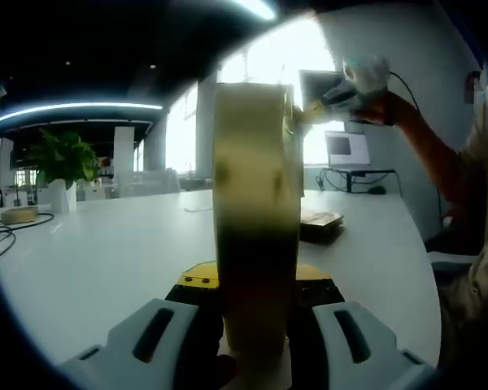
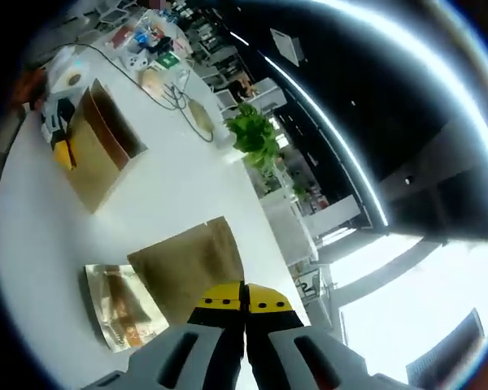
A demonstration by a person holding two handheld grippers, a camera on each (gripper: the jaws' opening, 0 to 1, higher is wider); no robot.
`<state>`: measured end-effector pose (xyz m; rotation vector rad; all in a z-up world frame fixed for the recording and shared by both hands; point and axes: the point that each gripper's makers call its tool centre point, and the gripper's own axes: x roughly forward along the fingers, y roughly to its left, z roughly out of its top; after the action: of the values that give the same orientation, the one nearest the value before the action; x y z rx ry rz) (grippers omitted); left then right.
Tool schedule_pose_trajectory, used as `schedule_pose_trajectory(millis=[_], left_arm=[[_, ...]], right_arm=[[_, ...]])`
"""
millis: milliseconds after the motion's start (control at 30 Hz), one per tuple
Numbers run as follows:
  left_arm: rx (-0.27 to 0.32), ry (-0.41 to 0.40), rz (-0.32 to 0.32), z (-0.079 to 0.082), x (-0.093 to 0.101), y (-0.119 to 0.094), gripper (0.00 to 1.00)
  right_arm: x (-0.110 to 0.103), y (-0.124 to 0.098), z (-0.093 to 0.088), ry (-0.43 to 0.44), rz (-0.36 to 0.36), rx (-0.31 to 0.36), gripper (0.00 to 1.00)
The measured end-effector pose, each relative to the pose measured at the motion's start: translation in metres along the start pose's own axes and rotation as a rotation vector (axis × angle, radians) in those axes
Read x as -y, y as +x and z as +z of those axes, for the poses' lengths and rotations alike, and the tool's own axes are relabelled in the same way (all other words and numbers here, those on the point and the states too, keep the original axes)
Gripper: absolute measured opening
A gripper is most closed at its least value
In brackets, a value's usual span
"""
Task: Extract single mask from mask box in order stack masks on table
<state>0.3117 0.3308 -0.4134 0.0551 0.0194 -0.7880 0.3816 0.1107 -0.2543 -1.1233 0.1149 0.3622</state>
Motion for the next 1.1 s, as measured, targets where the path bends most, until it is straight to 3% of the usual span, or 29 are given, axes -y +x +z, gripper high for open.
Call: schedule_pose_trajectory(millis=[200, 567, 1100], left_arm=[[0.0, 0.001, 0.001, 0.0, 0.0, 0.0, 0.2], [-0.001, 0.0, -0.001, 0.0, 0.0, 0.0, 0.2], [-0.001, -0.002, -0.003, 0.0, 0.0, 0.001, 0.2]], right_arm=[[0.005, 0.011, -0.013, -0.034, -0.019, -0.061, 0.0], [0.008, 0.031, -0.02, -0.051, -0.011, -0.101, 0.0], [0.014, 0.054, -0.013, -0.08, -0.03, -0.114, 0.0]])
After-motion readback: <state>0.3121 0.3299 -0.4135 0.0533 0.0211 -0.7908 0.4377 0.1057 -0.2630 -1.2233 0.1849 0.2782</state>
